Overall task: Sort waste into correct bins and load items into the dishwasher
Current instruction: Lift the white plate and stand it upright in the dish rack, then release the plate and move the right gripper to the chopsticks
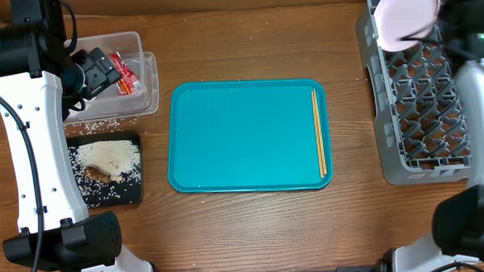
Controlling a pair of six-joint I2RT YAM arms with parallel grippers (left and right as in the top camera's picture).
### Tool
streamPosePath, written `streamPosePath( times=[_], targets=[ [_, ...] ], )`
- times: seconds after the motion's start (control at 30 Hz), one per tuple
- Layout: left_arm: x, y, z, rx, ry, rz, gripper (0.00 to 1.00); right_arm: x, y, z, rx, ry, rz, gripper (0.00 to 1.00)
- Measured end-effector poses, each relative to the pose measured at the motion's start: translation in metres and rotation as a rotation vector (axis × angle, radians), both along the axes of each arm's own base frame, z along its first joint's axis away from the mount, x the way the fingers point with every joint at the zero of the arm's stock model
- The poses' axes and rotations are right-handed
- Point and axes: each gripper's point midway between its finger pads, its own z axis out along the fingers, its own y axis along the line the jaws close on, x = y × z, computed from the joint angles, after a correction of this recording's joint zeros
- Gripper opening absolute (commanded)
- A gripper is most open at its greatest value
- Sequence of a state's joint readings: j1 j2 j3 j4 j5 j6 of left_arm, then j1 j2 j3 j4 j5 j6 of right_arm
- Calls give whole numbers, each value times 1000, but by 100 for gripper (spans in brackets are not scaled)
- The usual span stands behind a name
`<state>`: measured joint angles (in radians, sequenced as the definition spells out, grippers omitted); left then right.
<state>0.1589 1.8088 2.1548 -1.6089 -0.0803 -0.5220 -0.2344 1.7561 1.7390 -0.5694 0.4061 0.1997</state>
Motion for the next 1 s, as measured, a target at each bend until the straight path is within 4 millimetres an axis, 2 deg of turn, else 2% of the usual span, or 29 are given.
streamPosePath(
  times=[0.07,0.17,0.27,0.57,0.67,0.73,0.87,1.0],
  targets=[
    [0,0,0,0,0,0,100,3,-25,-11,164,-72,40,4],
    [0,0,0,0,0,0,100,4,-56,-14,364,-201,97,4],
    [0,0,0,0,0,0,100,4,-65,-24,495,-239,133,4],
    [0,0,0,0,0,0,100,60,-14,-110,741,-173,323,4],
    [0,0,0,0,0,0,100,70,2,-127,796,-155,353,4],
    [0,0,0,0,0,0,100,74,10,-129,811,-158,374,4],
    [0,0,0,0,0,0,100,80,19,-115,824,-201,448,4],
    [0,0,0,0,0,0,100,80,26,-110,858,-214,484,4]
  ],
)
